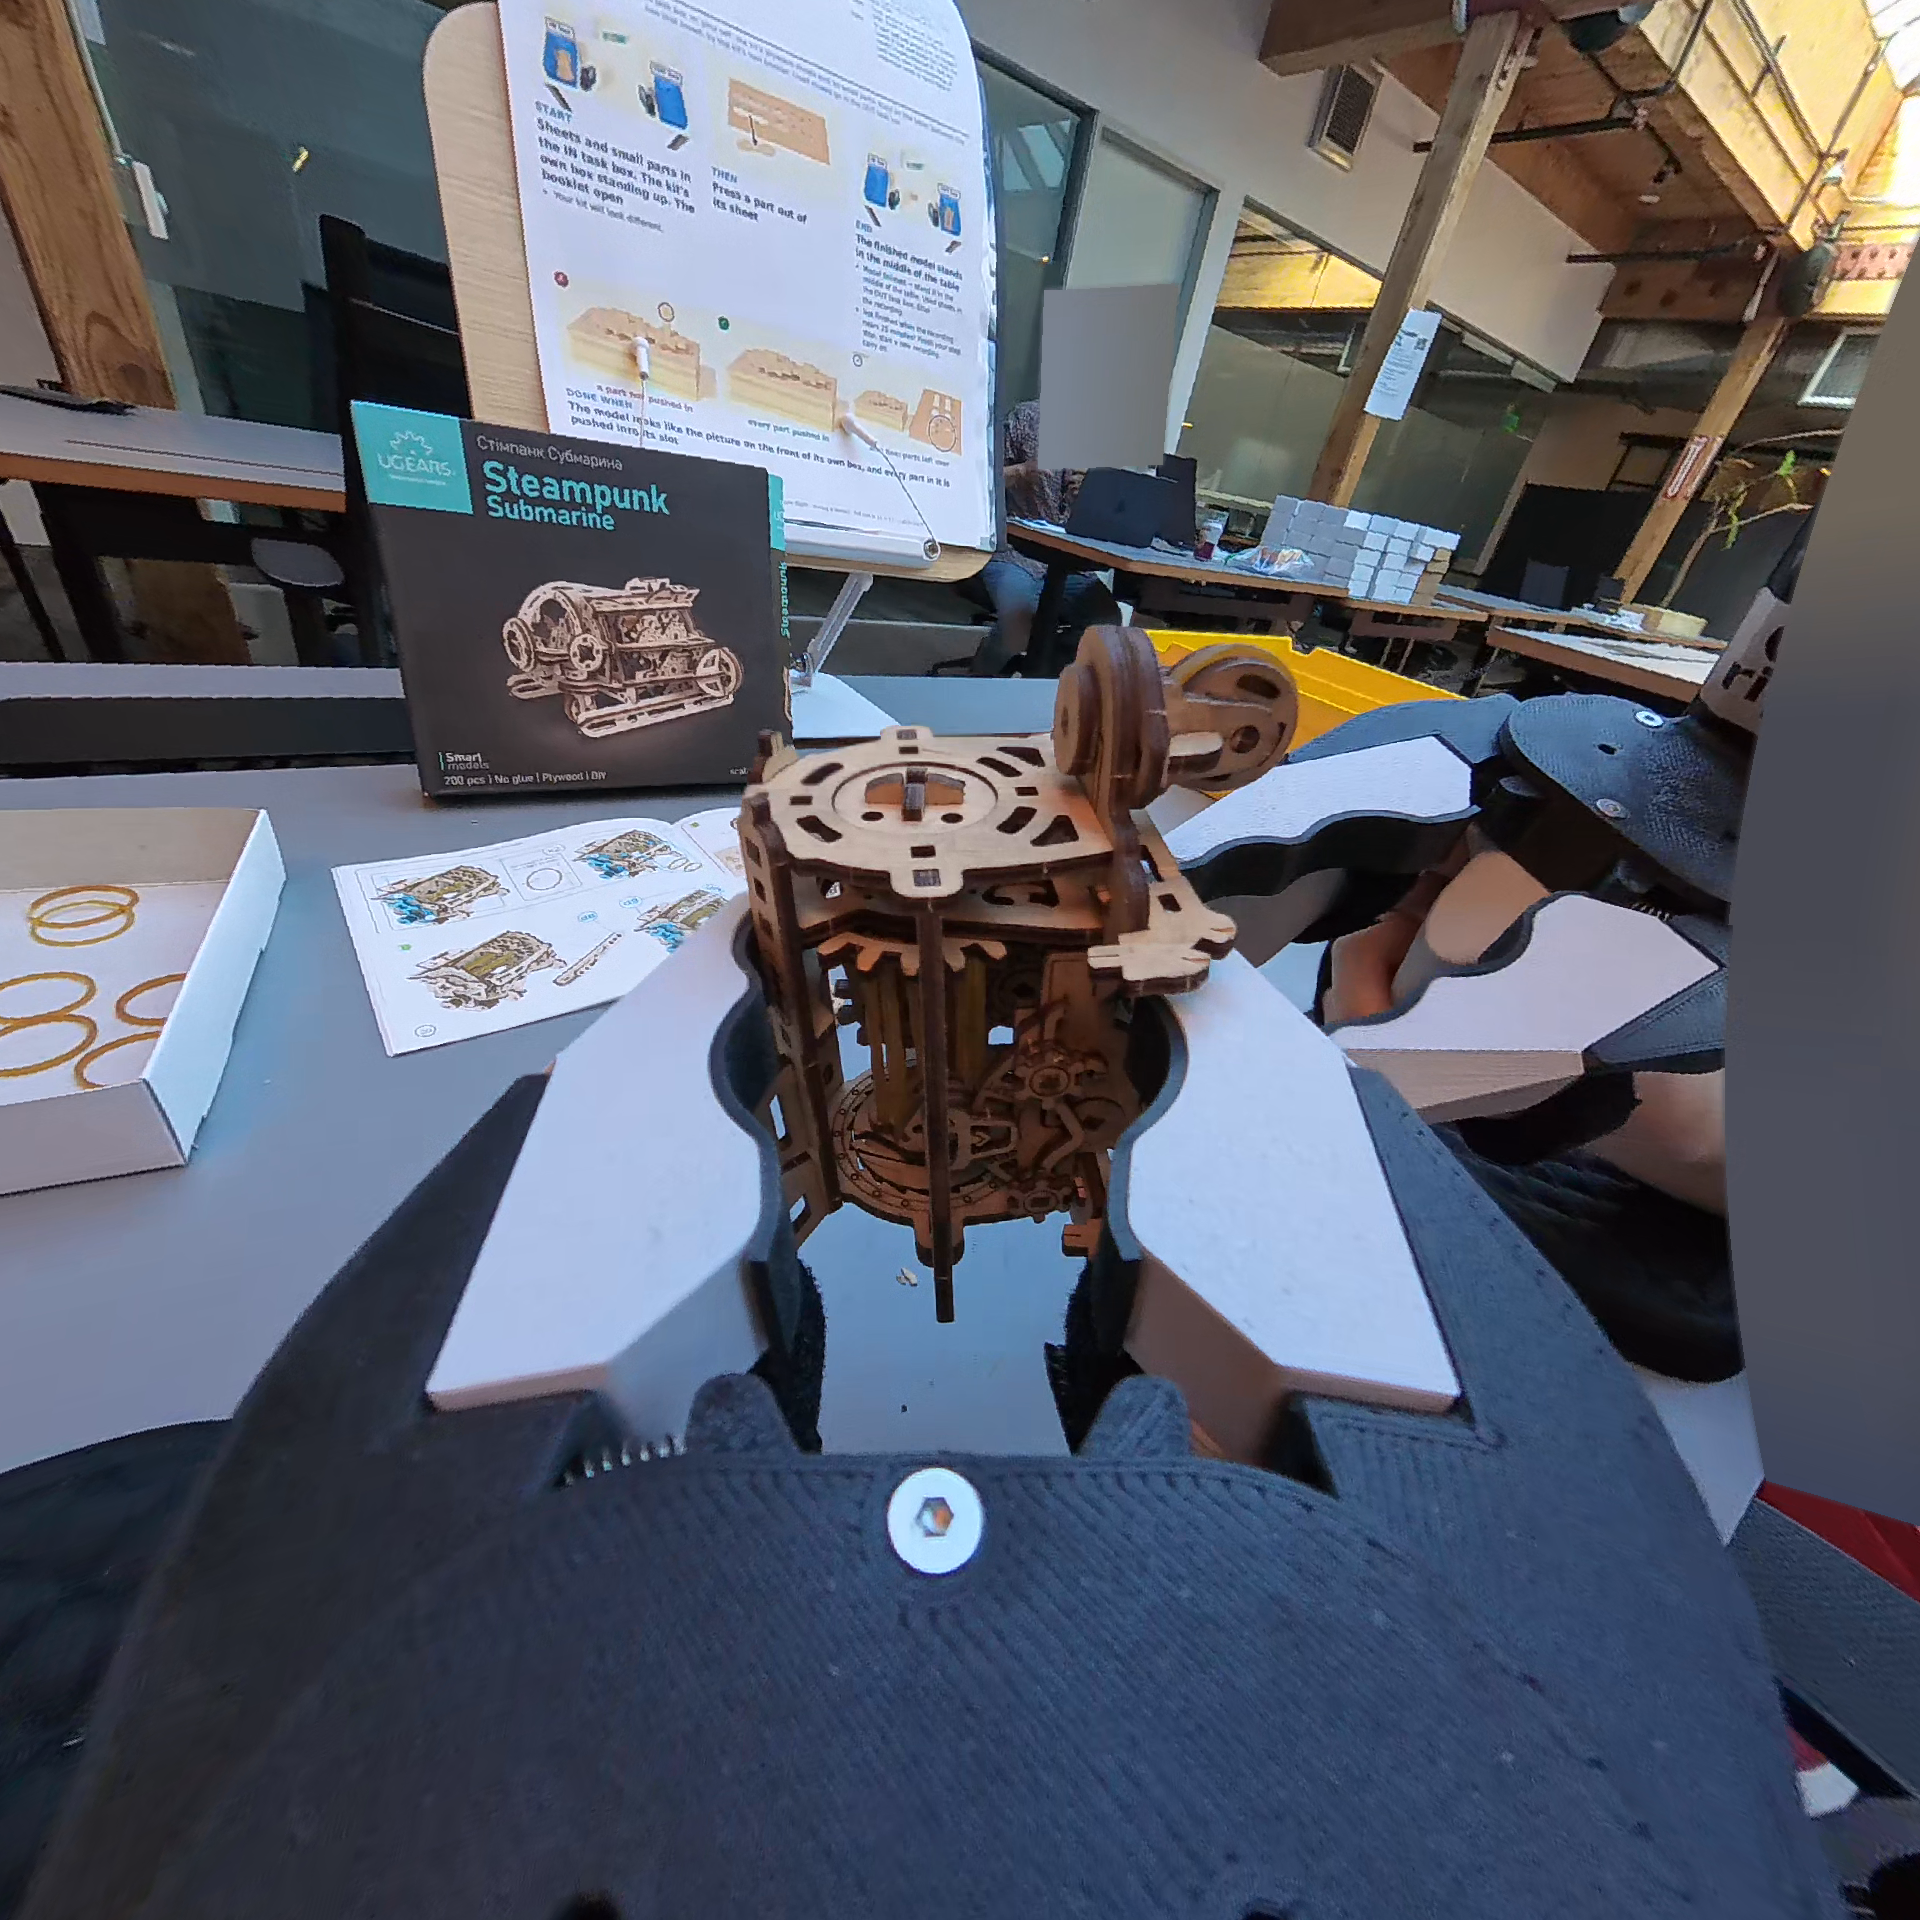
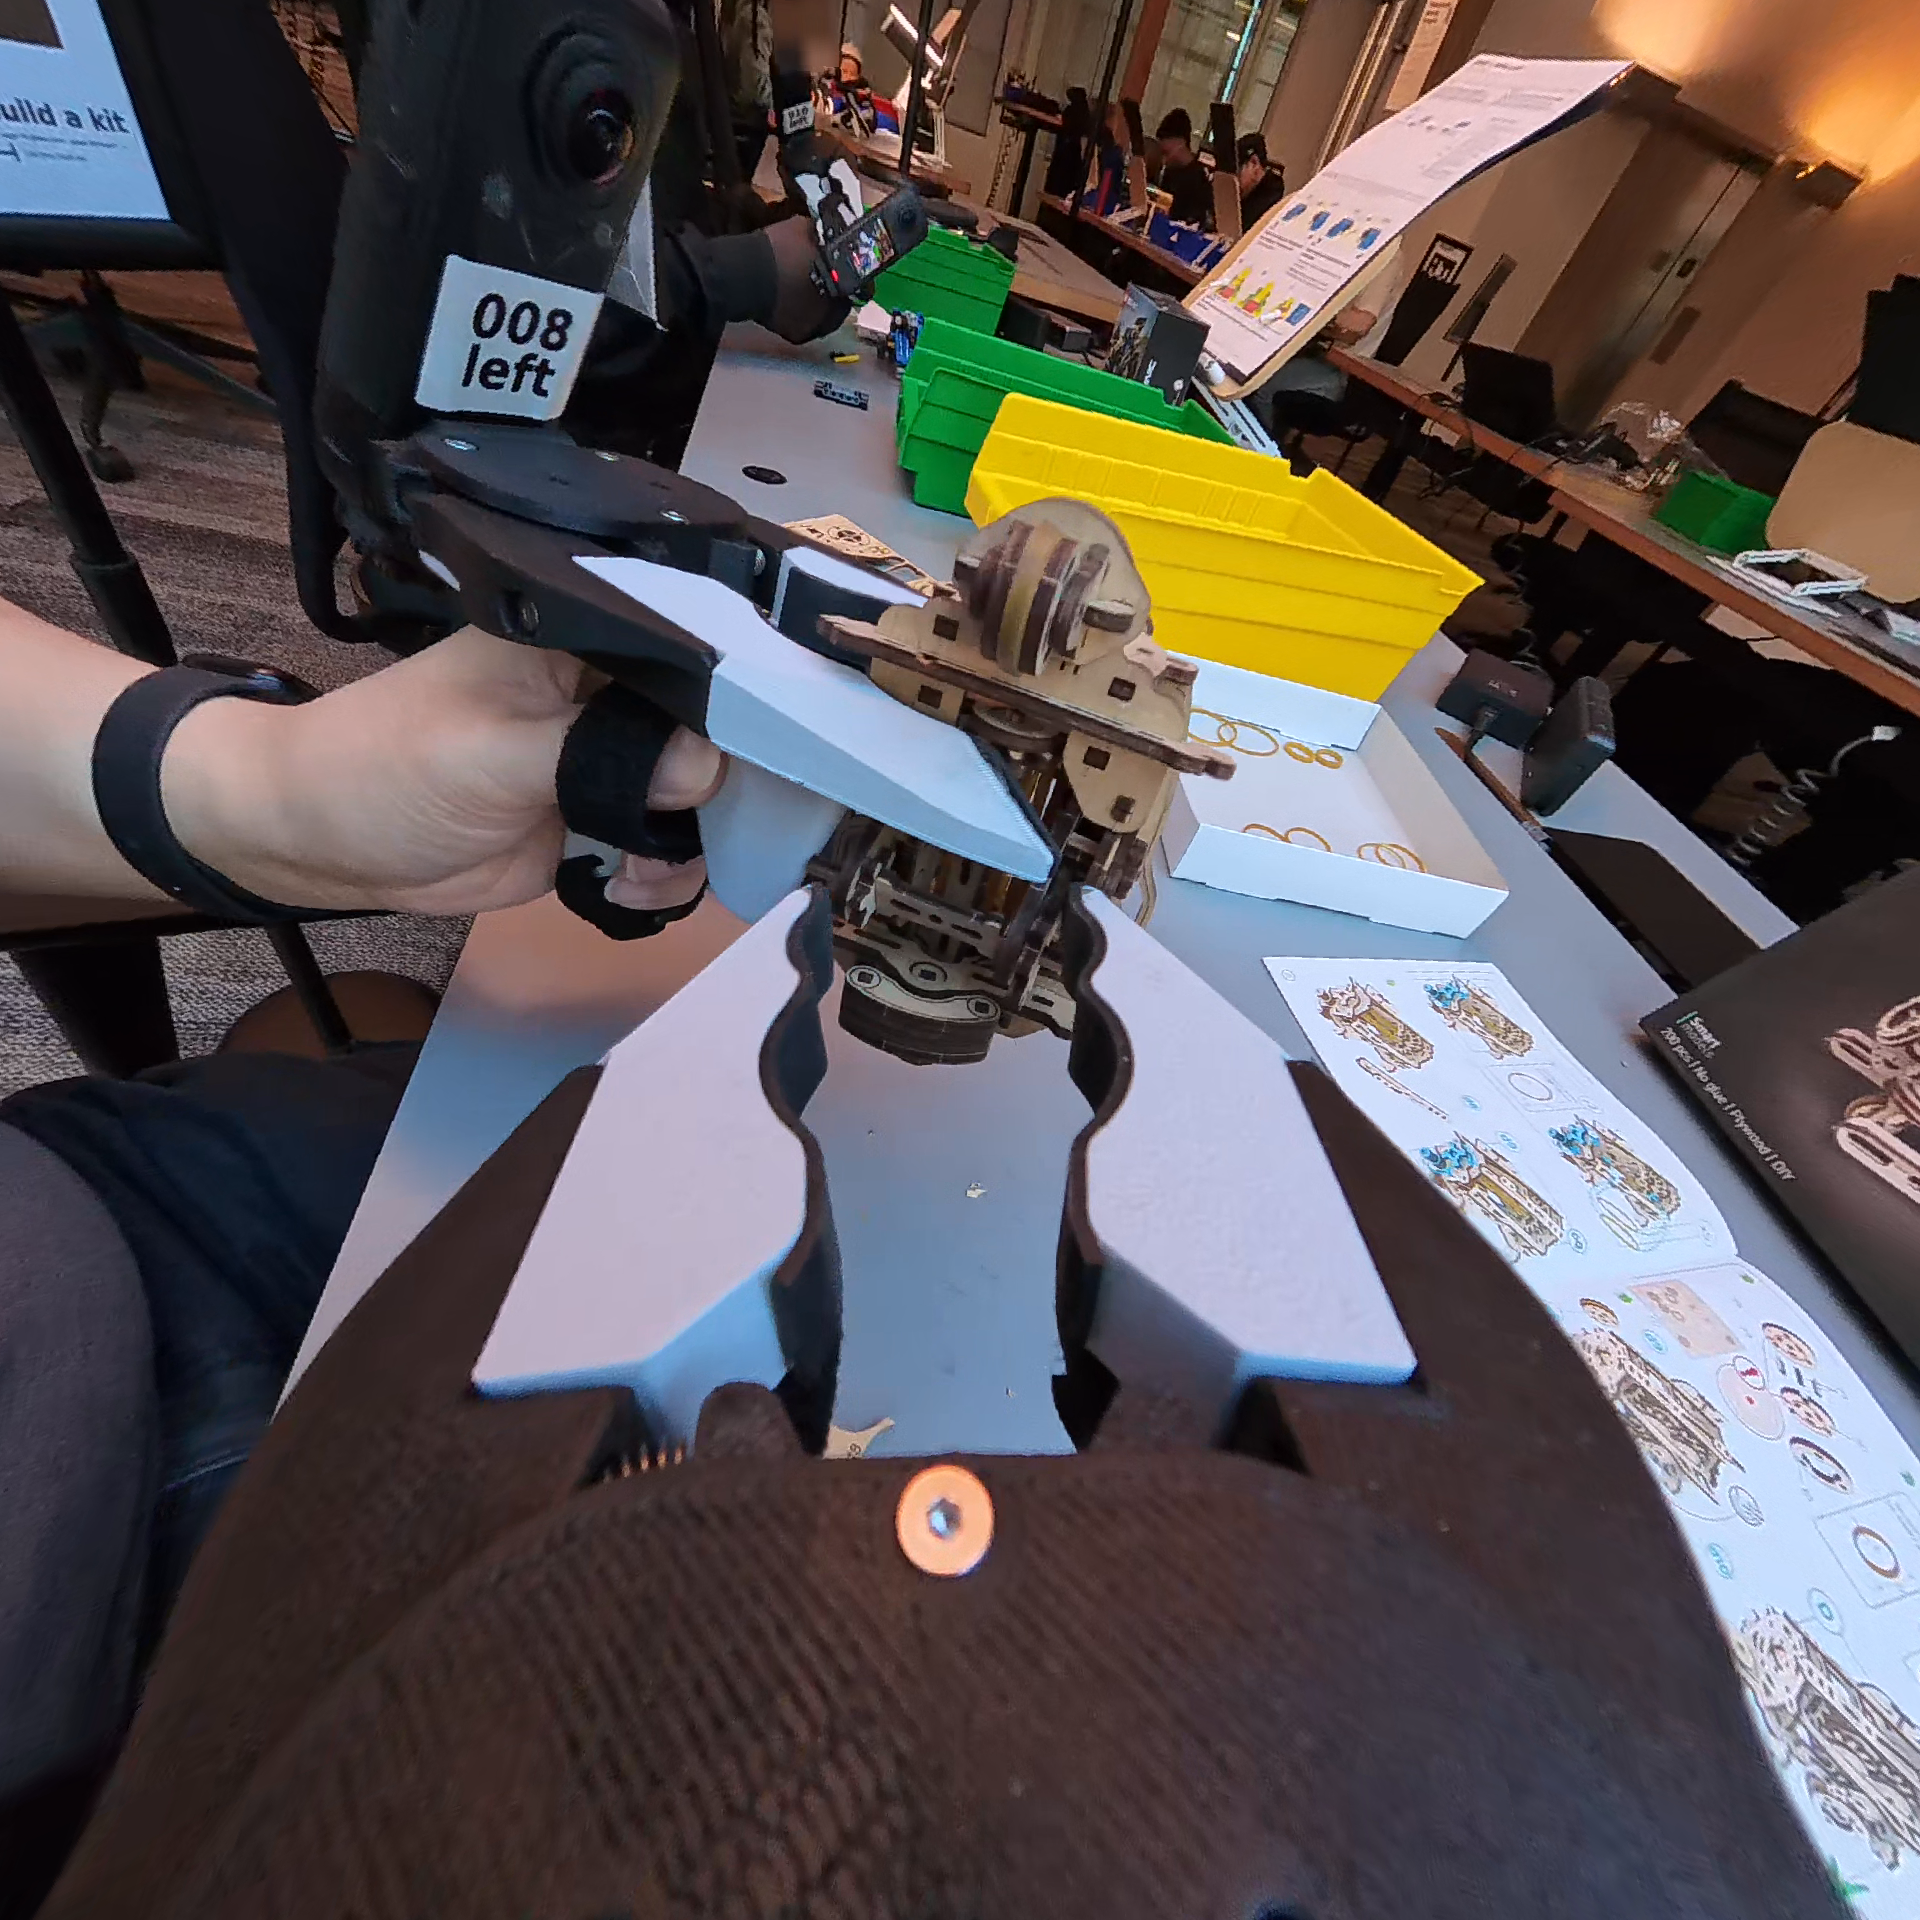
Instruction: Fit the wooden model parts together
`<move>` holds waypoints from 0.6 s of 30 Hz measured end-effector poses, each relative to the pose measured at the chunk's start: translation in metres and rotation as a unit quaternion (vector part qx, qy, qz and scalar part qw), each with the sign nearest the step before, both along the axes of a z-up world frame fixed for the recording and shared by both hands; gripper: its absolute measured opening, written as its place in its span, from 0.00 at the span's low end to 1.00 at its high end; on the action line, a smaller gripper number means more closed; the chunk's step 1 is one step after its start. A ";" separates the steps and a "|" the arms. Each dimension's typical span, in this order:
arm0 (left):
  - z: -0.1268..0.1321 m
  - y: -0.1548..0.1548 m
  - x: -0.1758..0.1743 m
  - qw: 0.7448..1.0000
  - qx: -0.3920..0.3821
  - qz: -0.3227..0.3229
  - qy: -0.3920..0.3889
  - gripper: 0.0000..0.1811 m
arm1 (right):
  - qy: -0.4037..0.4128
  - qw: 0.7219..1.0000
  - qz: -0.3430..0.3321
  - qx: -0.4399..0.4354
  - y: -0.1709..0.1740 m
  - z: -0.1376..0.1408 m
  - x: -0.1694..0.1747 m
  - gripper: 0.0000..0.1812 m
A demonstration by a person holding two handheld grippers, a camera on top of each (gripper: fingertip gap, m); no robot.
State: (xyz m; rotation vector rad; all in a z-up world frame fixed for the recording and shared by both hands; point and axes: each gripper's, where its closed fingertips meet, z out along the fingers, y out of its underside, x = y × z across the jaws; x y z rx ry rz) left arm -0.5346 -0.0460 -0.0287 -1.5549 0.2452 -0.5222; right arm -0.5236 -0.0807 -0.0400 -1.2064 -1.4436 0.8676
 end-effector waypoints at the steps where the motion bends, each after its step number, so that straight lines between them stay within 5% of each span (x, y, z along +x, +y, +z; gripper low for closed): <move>1: 0.001 0.000 0.000 1.000 0.003 0.003 0.002 0.37 | -0.001 1.000 -0.001 0.001 0.000 0.000 0.000 0.24; 18: 0.022 -0.018 0.011 0.994 0.097 -0.010 0.052 0.36 | 0.017 0.995 0.068 0.077 -0.015 0.015 0.011 0.20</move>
